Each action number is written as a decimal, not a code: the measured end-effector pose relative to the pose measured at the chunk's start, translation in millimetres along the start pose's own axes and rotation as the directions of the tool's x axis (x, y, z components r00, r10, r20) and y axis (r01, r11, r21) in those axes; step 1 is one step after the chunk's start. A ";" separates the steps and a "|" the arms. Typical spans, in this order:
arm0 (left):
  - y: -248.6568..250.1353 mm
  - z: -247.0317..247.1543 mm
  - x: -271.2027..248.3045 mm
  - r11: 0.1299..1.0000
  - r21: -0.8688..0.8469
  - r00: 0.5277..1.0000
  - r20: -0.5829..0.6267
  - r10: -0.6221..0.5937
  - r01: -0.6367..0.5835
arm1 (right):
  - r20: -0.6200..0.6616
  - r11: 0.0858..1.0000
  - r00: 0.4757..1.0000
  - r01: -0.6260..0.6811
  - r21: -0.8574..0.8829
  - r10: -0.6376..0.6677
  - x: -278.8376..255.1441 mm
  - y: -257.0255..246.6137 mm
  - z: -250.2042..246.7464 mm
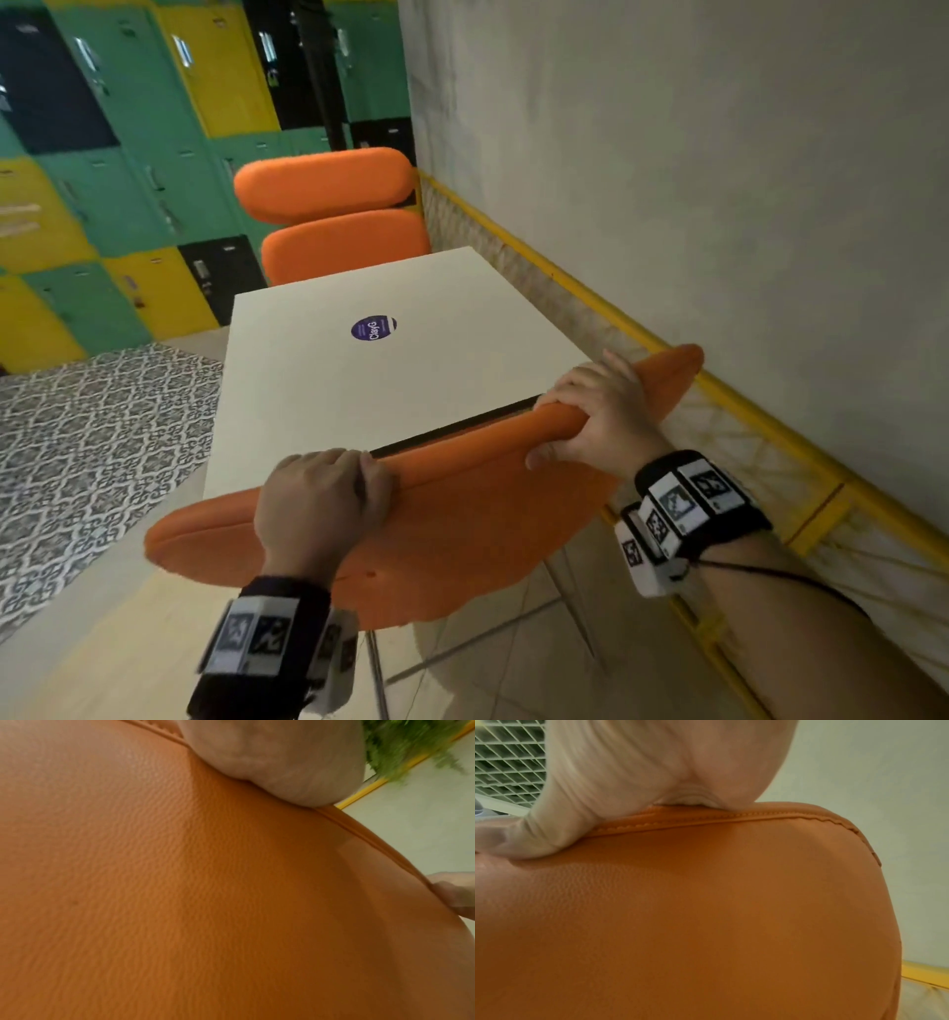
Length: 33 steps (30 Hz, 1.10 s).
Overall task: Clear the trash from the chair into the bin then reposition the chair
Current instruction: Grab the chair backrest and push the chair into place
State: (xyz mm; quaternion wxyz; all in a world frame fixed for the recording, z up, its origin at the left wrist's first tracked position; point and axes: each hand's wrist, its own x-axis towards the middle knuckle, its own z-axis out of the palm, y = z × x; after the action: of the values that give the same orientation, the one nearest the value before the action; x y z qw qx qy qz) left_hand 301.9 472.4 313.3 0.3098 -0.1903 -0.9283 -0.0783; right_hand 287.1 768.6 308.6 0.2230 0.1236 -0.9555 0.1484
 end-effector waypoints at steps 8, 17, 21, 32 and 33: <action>-0.7 34.9 41.9 0.996 0.055 0.997 -0.015 -0.074 0.075 | 0.060 0.999 0.997 0.040 0.021 -0.041 54.2 37.3 17.4; -16.0 54.8 67.9 0.993 0.080 0.995 -0.063 -0.081 0.086 | 0.093 0.999 0.994 0.053 0.007 -0.053 90.2 46.8 34.3; -16.4 55.8 66.7 0.993 0.094 0.994 -0.089 -0.061 0.070 | 0.081 0.998 0.995 0.067 -0.001 -0.067 88.0 48.4 34.9; -32.1 58.9 62.3 0.995 0.102 0.997 -0.081 0.013 -0.004 | 0.002 1.000 1.000 0.027 0.010 -0.027 77.8 34.1 37.5; -36.1 57.6 60.3 0.995 0.103 0.997 -0.073 0.009 -0.001 | -0.007 1.000 1.000 0.023 0.010 -0.023 76.3 29.5 38.4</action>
State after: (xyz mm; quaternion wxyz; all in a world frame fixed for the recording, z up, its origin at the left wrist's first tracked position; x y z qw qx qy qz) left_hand 211.6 473.0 302.9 0.3532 -0.1733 -0.9186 -0.0364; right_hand 196.9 769.8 304.3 0.2273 0.1352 -0.9525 0.1510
